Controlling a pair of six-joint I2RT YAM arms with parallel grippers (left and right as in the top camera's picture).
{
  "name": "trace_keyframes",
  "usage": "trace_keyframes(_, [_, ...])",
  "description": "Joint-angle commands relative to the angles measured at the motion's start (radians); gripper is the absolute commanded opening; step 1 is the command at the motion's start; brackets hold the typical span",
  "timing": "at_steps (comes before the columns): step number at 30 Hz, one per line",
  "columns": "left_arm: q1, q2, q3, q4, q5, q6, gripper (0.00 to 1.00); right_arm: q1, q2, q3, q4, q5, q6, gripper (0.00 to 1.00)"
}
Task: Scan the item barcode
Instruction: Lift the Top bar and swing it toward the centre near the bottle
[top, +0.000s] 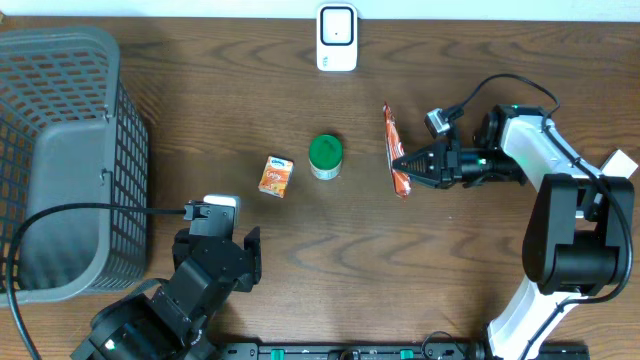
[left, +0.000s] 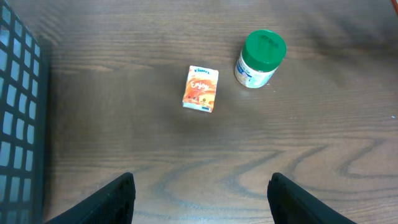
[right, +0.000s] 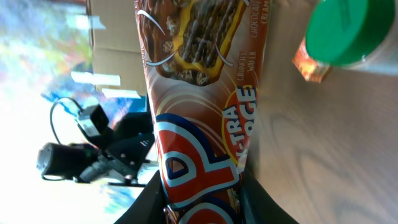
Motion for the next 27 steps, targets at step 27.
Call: trace_keyframes(27, [0.002,-0.001,-0.001,-0.002,-0.013,0.006,0.69,0.201,0.008,0.016,0.708,0.084,0.317,0.14])
